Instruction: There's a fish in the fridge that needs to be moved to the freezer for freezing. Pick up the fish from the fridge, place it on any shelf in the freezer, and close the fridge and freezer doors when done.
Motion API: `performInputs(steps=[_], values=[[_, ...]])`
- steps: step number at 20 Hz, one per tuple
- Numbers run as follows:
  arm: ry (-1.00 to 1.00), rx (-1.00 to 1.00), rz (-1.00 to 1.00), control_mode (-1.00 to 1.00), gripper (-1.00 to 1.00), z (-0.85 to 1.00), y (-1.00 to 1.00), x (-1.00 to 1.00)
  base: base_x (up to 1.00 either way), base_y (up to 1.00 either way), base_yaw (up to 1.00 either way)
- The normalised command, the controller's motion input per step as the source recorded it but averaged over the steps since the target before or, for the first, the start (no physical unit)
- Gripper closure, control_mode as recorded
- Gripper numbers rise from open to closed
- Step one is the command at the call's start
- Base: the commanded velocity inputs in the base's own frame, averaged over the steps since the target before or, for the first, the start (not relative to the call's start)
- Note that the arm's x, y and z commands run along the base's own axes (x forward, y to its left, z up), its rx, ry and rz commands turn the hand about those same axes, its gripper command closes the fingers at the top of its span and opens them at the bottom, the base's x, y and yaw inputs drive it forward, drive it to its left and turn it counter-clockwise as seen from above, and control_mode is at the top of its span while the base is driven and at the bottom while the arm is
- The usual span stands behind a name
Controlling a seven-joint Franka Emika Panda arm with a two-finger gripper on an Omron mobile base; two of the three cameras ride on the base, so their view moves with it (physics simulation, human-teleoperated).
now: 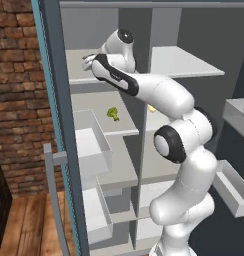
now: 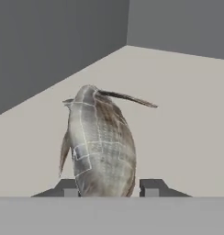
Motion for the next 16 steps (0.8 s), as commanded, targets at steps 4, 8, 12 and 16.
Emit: performInputs(steps=[4, 8, 12, 16], values=[[0.00, 0.00, 0.00, -1.00, -1.00, -0.13, -0.01, -0.31, 0.00, 0.00, 0.00], [-0.03, 0.03, 0.00, -1.00, -1.00, -0.21, -0.25, -0.59, 0.00, 0.00, 0.00], [-0.04, 0.10, 0.00, -1.00, -1.00, -0.01, -0.34, -0.68, 0.00, 0.00, 0.00], [0.02, 0.02, -0.05, -1.00, -1.00, 0.12, -0.30, -1.00, 0.00, 0.00, 0.00]])
